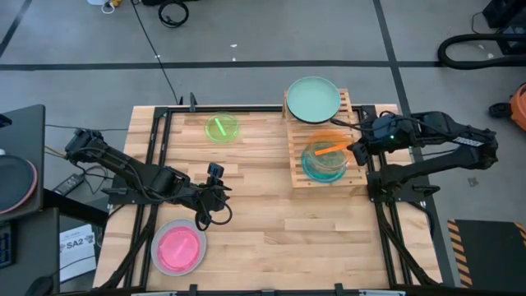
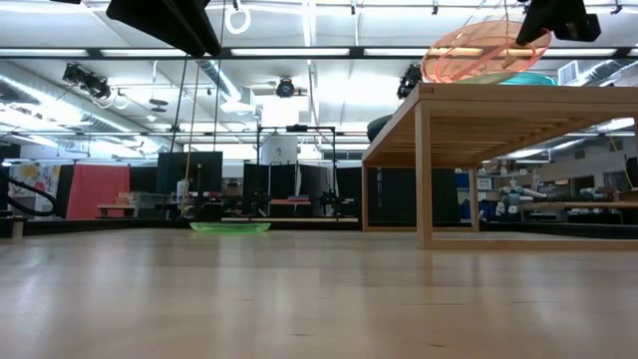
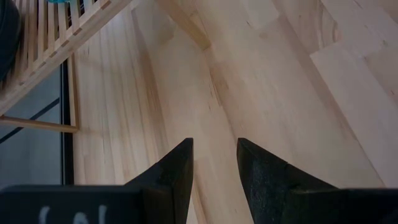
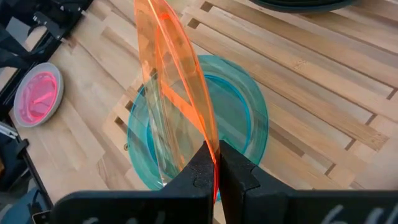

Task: Place and stack plates onto a shelf
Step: Stack the light orange plate on top of the light blue plate on the shelf

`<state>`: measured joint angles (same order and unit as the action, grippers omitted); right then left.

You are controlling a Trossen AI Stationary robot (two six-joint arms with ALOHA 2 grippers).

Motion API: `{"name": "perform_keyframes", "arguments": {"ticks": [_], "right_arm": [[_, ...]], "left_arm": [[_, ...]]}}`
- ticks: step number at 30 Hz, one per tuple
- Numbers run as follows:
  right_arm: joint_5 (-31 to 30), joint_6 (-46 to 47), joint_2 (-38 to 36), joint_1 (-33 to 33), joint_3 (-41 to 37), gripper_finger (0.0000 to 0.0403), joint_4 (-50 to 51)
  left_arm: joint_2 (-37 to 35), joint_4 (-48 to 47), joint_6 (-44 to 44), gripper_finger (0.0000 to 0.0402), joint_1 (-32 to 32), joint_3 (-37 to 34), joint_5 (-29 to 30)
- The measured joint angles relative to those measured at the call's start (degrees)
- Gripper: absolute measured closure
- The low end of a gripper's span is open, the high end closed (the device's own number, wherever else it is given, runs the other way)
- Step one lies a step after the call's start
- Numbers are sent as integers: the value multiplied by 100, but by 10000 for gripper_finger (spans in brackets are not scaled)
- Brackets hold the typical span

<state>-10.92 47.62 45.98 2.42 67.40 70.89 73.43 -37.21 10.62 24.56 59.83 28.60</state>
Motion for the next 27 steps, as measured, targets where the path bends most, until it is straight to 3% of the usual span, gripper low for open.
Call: {"name": "perform_keyframes", "arguments": {"ticks": [27], "right_arm": [[-148, -323, 430, 79, -2, 386, 47]], "left_arm": [[0, 0, -1, 271, 2, 0, 2]]}}
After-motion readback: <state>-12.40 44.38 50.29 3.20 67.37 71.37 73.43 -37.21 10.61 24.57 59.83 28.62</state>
